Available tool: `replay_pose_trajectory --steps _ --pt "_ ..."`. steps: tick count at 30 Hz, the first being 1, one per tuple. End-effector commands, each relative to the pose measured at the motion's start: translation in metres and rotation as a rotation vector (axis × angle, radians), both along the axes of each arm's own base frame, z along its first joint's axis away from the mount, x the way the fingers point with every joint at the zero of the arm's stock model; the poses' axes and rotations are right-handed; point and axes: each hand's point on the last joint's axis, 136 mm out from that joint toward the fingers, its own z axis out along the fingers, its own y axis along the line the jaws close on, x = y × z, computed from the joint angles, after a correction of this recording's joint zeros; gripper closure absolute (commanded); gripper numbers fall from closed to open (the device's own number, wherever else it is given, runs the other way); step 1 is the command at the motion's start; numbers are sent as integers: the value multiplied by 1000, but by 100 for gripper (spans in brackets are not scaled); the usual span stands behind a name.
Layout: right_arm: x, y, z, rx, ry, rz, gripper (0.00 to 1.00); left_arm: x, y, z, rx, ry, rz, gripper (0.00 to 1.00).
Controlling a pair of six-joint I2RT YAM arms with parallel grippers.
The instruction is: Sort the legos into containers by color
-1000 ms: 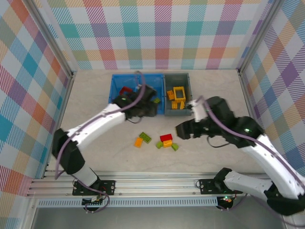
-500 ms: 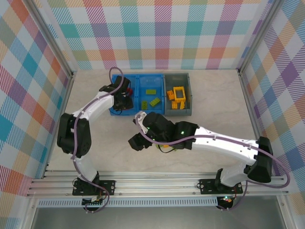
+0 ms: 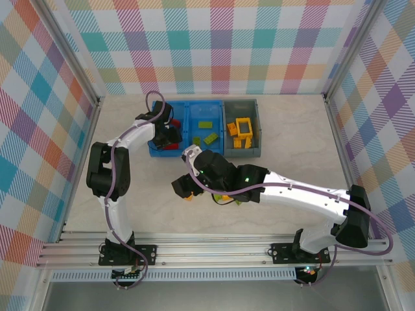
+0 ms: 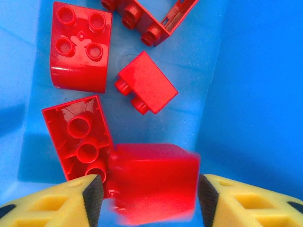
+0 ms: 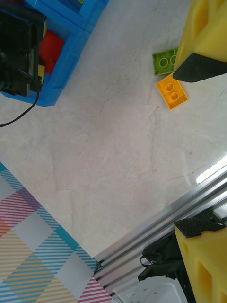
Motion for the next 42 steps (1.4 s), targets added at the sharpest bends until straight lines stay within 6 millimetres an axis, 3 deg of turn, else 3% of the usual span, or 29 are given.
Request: replay_pose_trajectory --steps 1,7,13,16,20,22,26,31,36,40,42 --pt "6 -5 -6 6 6 -56 22 8 3 8 -19 -19 16 37" --pt "16 -33 -25 -82 10 -165 22 3 5 37 -29 -68 18 35" --pt "22 -88 -60 -232 105 -348 27 -19 3 99 -78 -193 18 34" --pt "13 -109 -78 -286 219 -473 31 -47 -13 125 -129 -249 -44 33" --pt "-6 -128 -114 -326 409 -631 33 -107 -43 147 -175 -318 -181 32" --pt "-9 -138 -124 -327 426 -678 33 -142 -58 149 -193 -342 -267 31" --pt "4 -159 -125 -352 385 -694 29 -209 -77 144 -266 -354 -344 31" --pt "13 -167 -130 -405 331 -542 24 -263 -69 132 -300 -377 -300 31" --pt "12 -157 -144 -478 333 -318 19 -285 -58 120 -339 -387 -255 32" --pt "16 -157 -149 -497 358 -245 20 -287 -55 122 -319 -393 -259 32" --pt "11 -141 -148 -484 353 -160 22 -285 -45 127 -280 -404 -231 32"
